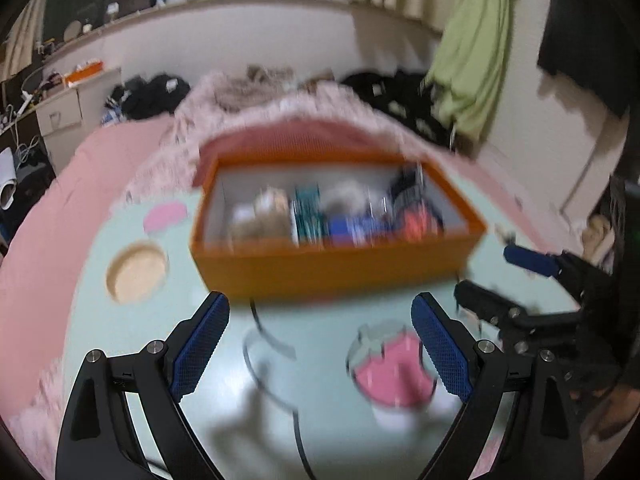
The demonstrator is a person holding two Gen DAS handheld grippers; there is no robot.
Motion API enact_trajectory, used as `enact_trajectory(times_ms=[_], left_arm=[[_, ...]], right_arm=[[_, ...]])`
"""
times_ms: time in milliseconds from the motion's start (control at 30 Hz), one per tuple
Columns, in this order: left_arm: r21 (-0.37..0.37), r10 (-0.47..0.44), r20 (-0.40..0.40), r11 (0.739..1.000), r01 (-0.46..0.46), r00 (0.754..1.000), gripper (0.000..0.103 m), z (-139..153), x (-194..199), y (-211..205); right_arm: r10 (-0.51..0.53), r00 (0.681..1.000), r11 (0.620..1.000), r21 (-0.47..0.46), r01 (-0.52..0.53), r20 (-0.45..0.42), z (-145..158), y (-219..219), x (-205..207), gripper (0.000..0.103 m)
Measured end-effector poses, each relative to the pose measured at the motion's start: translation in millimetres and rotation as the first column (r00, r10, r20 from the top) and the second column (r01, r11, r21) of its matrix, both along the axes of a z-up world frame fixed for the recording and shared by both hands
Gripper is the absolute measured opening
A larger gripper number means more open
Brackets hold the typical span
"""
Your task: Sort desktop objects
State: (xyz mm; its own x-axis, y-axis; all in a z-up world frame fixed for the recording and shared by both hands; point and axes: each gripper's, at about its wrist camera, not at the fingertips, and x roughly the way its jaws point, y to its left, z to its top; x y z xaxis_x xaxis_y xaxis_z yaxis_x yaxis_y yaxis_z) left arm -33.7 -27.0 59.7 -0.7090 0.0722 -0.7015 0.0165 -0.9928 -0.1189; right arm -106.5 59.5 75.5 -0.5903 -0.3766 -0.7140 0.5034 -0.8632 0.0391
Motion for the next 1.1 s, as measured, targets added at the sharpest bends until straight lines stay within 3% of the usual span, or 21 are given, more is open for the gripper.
enact_trajectory(times_ms=[133,267,367,1100], left_arm=[[-0.058,-0.002,0.074,0.998,0.006,0.997,0.092,-28,8,15],[-0.058,0.043,0.174,0.998,-0.033,0.984,0.093,-50,0,10],[-0.075,0.079,0.174,0.995,-0.067,0.982,0.102,-56,1,5],[-0.072,0.082,0.173,0.995,-0.071,0.981,0.103,-56,1,3]], right_arm=[[-0.026,0.998,0.999,0.039,0.024,0.055,-20,3,10,0.087],[-0.052,0.996,0.993,0.108,0.045,0.069,-31,0,8,0.093],[-0.043,0.997,0.993,0.110,0.035,0.069,-34,-1,9,0.101],[-0.033,0.998,0.994,0.108,0.026,0.059,-36,-2,10,0.103]])
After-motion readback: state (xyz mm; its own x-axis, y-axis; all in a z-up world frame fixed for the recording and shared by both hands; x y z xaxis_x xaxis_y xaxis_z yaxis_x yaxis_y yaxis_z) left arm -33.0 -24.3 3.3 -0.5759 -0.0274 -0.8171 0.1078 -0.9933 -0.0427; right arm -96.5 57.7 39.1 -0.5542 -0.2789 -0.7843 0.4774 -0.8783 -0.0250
